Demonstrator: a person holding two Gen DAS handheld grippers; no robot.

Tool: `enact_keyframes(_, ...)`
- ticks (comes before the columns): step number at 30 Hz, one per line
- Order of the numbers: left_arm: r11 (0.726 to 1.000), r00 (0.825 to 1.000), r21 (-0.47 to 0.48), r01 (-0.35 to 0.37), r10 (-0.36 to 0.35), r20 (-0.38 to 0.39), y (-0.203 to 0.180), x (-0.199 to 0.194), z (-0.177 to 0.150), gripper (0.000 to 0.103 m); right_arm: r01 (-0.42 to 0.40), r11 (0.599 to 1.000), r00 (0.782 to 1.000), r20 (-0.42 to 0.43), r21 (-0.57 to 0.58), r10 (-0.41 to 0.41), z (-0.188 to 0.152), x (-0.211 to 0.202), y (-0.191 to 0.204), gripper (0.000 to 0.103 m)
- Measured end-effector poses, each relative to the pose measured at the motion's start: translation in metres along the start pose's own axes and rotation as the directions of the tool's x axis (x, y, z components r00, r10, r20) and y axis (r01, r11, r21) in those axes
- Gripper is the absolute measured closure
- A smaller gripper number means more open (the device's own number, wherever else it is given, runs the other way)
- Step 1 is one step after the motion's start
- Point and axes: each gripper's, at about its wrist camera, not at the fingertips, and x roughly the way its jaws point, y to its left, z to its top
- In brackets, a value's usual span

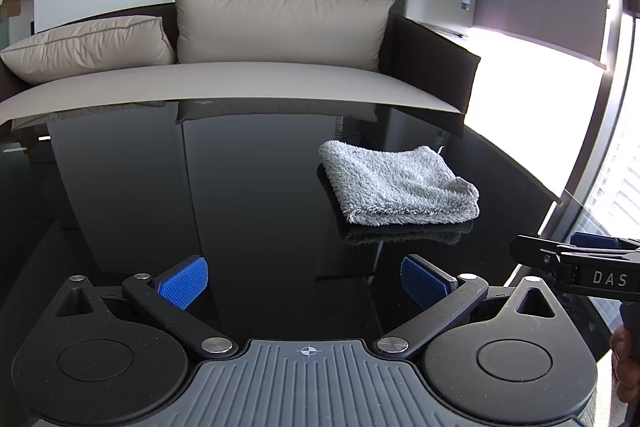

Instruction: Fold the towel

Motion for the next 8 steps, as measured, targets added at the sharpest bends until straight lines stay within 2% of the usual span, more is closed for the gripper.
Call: enact_keyframes(8,1.0,1.0,0.0,0.01,-0.01,-0.005,0.0001,-0.0001,0.0002,0.001,-0.004,1.0,1.0,0.0,0.005,0.004,0.0002,-0.0004,-0.0004,0.001)
